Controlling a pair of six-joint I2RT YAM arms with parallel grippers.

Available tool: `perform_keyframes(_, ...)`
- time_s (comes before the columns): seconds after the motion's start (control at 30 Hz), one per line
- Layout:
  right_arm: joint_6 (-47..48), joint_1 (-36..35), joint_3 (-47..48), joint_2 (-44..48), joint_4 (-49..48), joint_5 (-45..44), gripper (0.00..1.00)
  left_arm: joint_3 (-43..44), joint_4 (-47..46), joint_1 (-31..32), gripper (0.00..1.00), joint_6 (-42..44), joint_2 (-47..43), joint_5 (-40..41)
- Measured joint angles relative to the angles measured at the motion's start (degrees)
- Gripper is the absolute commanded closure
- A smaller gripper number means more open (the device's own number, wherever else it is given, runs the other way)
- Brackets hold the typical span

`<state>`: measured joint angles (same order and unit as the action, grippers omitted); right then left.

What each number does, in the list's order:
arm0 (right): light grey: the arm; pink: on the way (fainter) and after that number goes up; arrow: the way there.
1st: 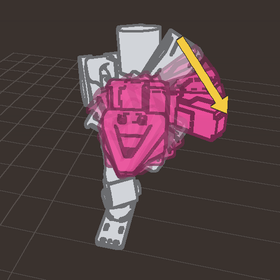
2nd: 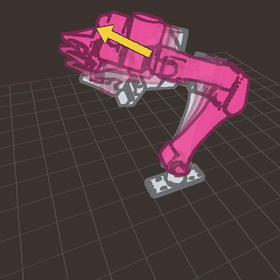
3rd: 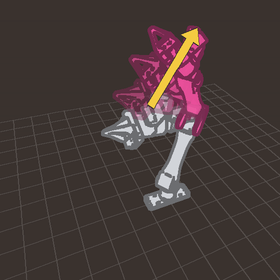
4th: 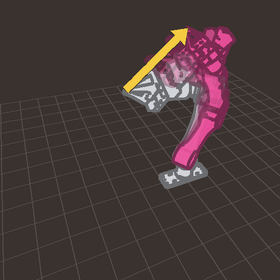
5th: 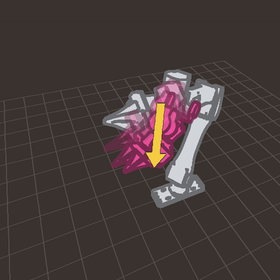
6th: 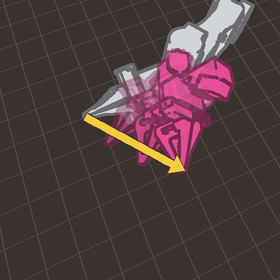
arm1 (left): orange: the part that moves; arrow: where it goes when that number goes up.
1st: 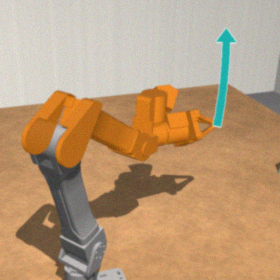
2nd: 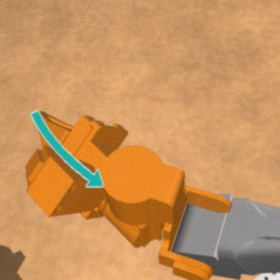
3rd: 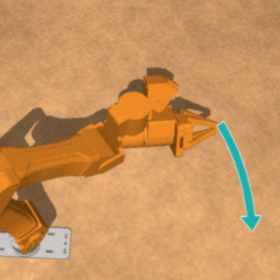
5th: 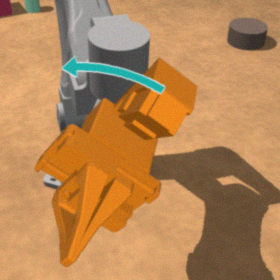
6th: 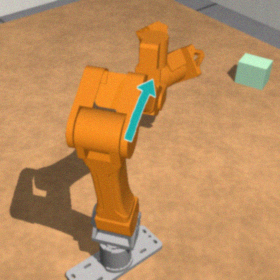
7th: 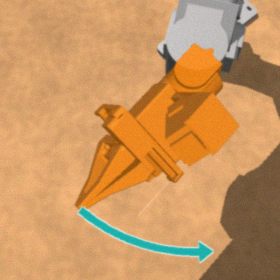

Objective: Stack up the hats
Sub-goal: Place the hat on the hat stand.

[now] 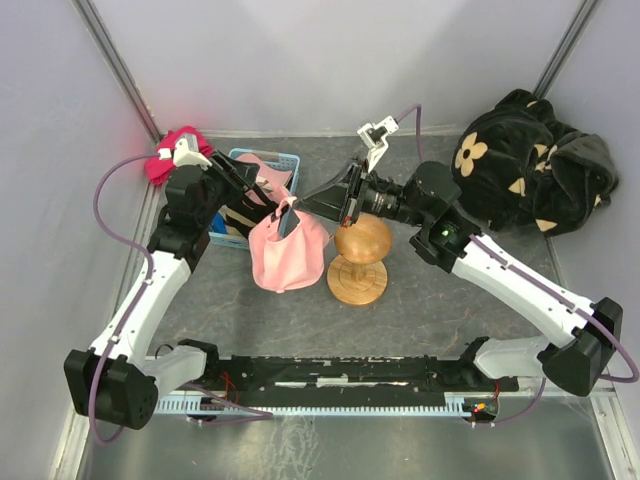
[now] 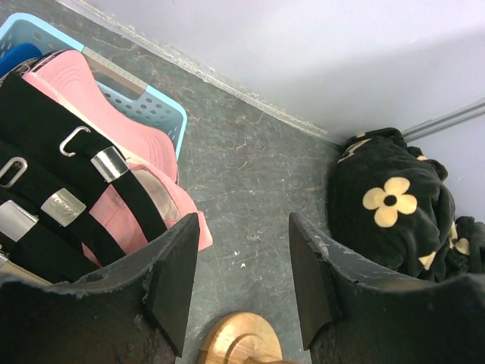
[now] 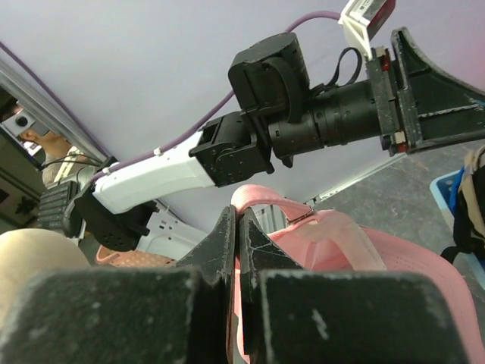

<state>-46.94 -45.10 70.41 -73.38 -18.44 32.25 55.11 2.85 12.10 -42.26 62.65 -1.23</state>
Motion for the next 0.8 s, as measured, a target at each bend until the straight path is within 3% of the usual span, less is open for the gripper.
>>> perform_keyframes(0.47, -0.8, -5.6, -1.9, 1.7, -0.5, 0.1, 0.98, 0.0, 0.1, 1.2, 0.41, 1.8, -1.8, 1.3)
perform_keyframes(0.8, 3.6, -5.6, -7.8, 12.1, 3.4, -2.4, 0.98, -2.2, 0.0, 3.4, 0.41, 2.3, -3.3, 1.4)
